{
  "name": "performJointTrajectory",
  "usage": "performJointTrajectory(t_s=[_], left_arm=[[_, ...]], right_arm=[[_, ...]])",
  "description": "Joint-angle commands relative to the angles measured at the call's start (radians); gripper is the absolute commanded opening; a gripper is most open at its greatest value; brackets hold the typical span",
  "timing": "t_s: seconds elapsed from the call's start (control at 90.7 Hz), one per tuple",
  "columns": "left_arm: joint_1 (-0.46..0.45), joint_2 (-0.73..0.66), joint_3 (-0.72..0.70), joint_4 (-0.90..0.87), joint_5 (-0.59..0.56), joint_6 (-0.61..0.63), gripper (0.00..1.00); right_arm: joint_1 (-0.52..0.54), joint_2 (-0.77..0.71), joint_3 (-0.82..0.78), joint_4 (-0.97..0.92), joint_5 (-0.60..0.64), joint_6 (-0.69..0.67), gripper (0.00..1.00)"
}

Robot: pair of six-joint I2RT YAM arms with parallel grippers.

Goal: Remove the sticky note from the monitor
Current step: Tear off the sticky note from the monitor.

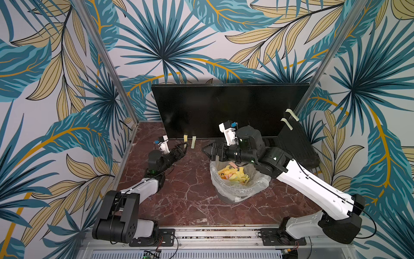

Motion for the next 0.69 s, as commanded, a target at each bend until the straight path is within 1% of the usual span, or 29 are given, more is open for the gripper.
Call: performJointTrajectory(t_s=[0.0,0.132,0.22,0.397,0.684], left_arm=[[0.005,0.017,0.030,0.044,0.022,0.005,0.77],[0.006,0.036,0.044,0.054,0.034,0.000,0.67],[0.007,0.040,0.053,0.051,0.037,0.003,0.62],[0.005,0.050,0.075,0.043,0.047,0.002,0.56],[0.004,0.064,0.091,0.030,0.064,0.000,0.51]], right_arm=[[0.006,0.007,0.020,0.016,0.004,0.008,0.95],[0.006,0.005,0.019,0.011,0.007,0.007,0.95],[0.006,0.003,0.017,0.006,0.012,0.005,0.95],[0.005,-0.004,0.015,-0.005,0.023,-0.001,0.95],[0.007,-0.024,-0.008,-0.007,0.040,-0.002,0.95]])
